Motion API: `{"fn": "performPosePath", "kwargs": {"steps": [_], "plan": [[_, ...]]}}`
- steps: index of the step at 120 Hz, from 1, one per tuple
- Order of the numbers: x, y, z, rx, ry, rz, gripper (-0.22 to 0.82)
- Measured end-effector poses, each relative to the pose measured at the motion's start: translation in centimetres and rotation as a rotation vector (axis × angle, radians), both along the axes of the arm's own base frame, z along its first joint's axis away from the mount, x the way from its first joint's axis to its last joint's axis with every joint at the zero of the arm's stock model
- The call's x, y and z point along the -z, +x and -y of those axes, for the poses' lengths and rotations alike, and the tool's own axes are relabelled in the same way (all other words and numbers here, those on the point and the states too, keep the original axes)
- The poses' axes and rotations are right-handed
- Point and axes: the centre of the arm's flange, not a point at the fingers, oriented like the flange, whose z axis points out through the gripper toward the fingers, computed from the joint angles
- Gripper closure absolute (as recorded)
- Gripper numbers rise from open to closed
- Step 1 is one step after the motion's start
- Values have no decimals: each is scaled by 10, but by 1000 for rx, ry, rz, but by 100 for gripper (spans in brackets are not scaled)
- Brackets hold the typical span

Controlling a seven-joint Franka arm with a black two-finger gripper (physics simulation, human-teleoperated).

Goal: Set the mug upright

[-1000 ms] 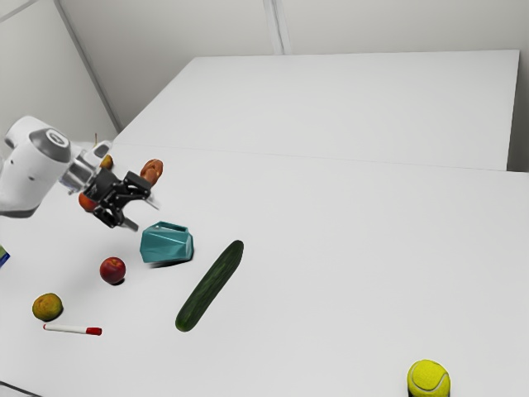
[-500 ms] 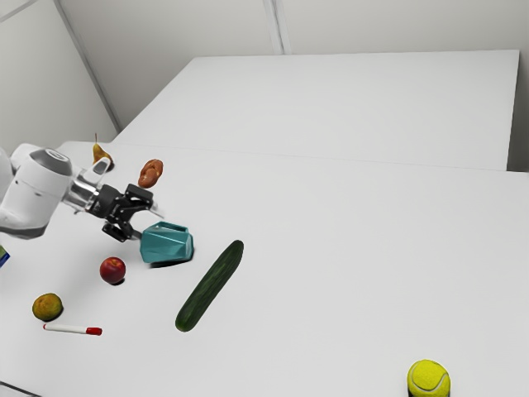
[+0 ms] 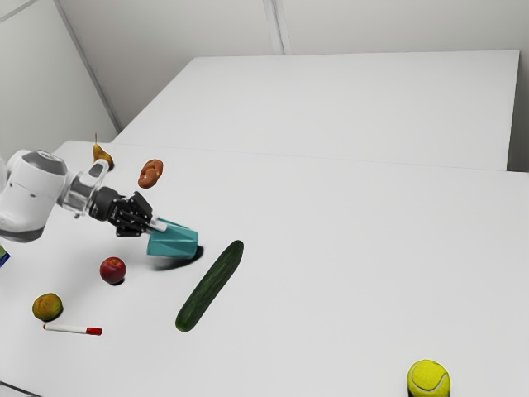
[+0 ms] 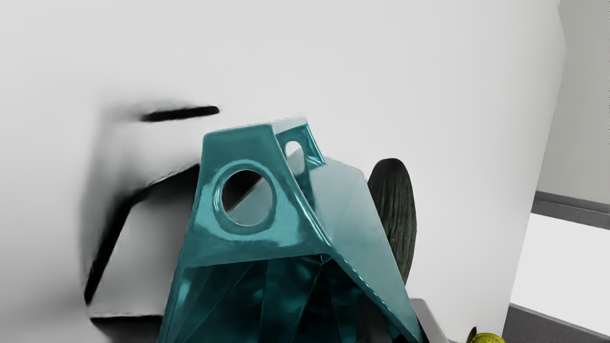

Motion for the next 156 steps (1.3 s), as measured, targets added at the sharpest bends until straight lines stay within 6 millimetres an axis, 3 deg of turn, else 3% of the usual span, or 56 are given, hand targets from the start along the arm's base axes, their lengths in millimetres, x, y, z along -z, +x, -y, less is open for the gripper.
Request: {"fn": "performPosePath", "kwargs": {"steps": [23,47,65,86,108,122,137,156], "plan": [[-3,0,2,25,-4,21,76],[-59,10,22,136,94,87,78],[-96,29,72,359,323,80,78],[-112,43,122,545,604,80,78],[-108,53,165,652,814,109,78],[-87,49,185,673,871,120,78],[-70,45,193,677,918,128,79],[-68,44,200,686,958,135,79]]}}
